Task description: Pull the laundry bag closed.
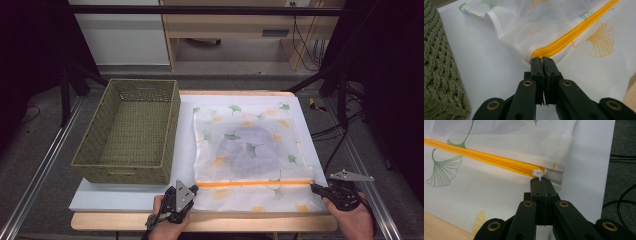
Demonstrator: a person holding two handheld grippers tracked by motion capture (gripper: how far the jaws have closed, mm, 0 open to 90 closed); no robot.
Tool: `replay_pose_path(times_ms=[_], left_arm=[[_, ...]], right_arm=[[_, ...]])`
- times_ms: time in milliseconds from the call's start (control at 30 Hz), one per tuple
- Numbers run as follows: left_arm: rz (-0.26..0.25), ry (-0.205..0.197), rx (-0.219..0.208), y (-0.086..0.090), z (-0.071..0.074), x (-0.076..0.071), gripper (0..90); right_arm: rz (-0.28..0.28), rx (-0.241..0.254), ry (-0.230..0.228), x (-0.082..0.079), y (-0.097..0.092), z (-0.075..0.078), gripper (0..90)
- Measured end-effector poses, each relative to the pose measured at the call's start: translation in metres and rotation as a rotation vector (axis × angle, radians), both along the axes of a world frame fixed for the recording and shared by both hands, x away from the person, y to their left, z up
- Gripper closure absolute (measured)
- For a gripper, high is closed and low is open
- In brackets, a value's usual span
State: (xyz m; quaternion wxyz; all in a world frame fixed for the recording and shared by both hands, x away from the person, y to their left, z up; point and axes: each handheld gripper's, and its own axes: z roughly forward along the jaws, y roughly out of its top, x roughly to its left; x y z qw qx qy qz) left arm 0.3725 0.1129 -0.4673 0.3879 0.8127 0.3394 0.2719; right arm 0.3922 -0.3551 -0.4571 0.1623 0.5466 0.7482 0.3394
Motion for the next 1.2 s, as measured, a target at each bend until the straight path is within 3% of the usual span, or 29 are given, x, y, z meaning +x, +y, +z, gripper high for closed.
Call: replay_pose_path(times_ms=[600,967,1200], left_arm=[[0.009,-0.018,-0.007,0.001,0.000,-0.002,81.7],[0.032,-0.052,-0.062,0.001,0.003,-0.001,57.2],[0.023,-0.055,-0.085,0.000,0.005,-0.001,46.3]], right_arm=[[0.012,-0.016,-0.031,-0.004,0.002,0.001,86.4],[0.002,-0.009,-0.091,-0.005,0.006,0.004,63.6],[0.024,-0.017,-0.167,-0.005,0.015,0.009,48.0]])
